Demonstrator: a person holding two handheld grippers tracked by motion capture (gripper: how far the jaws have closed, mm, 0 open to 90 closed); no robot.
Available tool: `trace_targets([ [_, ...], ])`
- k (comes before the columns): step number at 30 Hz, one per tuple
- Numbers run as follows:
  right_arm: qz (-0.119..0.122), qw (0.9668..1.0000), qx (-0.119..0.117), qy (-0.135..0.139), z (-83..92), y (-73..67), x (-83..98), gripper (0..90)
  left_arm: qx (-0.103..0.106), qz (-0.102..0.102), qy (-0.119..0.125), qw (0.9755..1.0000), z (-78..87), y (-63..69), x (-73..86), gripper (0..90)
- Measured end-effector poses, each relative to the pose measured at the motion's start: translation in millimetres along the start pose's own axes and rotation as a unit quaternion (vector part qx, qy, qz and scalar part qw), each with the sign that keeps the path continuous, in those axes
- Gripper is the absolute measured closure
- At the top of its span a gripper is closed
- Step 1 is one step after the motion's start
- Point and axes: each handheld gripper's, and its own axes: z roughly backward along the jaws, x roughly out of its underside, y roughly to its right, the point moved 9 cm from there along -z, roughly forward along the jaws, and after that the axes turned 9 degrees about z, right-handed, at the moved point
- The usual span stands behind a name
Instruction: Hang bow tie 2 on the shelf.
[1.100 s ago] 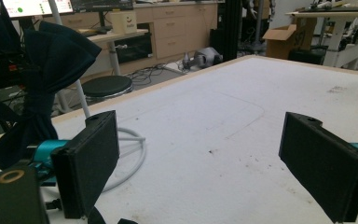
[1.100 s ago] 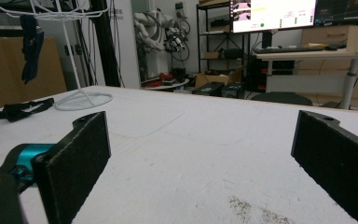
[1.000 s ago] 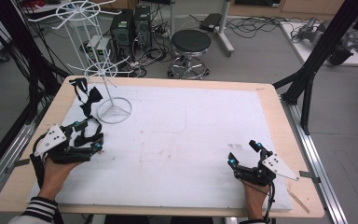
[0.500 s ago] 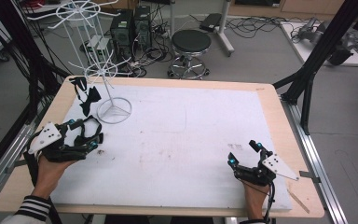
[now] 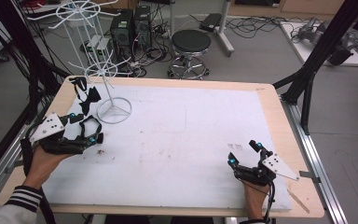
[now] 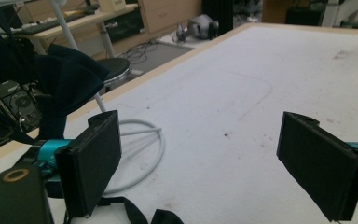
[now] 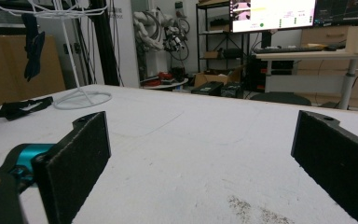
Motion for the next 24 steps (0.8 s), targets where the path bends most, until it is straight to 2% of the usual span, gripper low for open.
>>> trace_targets([
  [2,0.001,1.0,0.001,0.001,-0.2,0.3,-0.2,3.8,0.003,-0.01,-0.016,0.9998,-0.9,-0.5,-0.5,14.2],
  [4,0.003,1.0,0.001,0.0,-0.4,0.3,0.0,3.8,0.009,-0.012,-0.031,0.9994,-2.5,-1.2,-0.1,14.2],
  [6,0.003,1.0,0.002,0.0,-0.4,0.5,0.1,3.8,0.011,-0.022,-0.052,0.9984,-3.1,-3.0,1.7,14.2],
  [13,0.002,1.0,0.001,0.0,-0.2,0.4,0.0,3.8,0.022,-0.039,-0.092,0.9947,-8.2,-7.0,8.1,16.6],
  [19,0.002,1.0,0.002,0.0,-0.3,0.1,0.1,3.8,0.03,-0.052,-0.131,0.9896,-10.6,-14.9,14.9,16.9],
  [24,0.005,1.0,0.002,0.001,-0.5,0.0,-0.2,3.8,0.04,-0.062,-0.158,0.9846,-7.9,-19.8,20.9,22.2],
])
